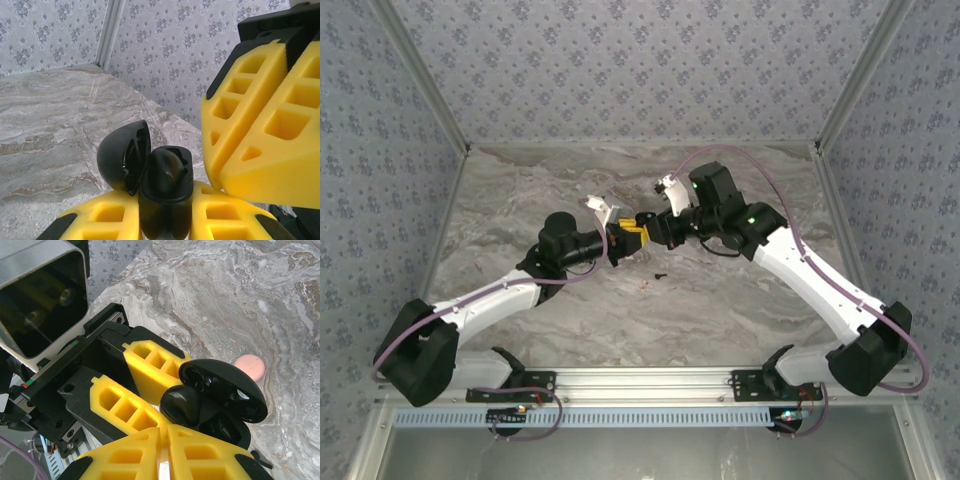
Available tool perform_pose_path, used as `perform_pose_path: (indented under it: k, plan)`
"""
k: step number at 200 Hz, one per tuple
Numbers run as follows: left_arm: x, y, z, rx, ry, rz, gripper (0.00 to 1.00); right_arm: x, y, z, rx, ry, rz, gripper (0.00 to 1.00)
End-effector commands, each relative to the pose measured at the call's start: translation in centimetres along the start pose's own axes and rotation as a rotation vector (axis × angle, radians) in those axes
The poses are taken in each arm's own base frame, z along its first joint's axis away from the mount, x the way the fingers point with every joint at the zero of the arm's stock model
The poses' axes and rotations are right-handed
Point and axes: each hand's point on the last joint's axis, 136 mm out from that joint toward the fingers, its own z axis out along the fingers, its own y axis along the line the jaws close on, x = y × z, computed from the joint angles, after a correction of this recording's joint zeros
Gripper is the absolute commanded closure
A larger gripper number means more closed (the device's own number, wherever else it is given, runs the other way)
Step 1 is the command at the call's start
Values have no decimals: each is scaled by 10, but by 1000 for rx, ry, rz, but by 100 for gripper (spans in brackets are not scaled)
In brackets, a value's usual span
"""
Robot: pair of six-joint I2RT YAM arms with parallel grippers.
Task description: Insert wireless bluetooth earbuds into charging case
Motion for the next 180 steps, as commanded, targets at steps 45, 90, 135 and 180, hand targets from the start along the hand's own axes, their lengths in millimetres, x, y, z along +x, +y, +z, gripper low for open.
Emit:
perform_pose_path:
  k: [45, 90, 135, 180]
  plan:
    - [-29, -23, 2, 76, -66, 75, 79, -9, 13, 1, -38, -5, -31, 83]
    - [-21, -2, 0, -49, -21, 73, 79, -16, -14, -16, 142, -79, -15, 80]
    - [-11, 9, -6, -128, 38, 96, 79, -1, -60, -32, 352, -70, 69, 73]
    - [-6, 14, -16, -185, 69, 124, 79, 45, -82, -23, 382, 57, 159, 70]
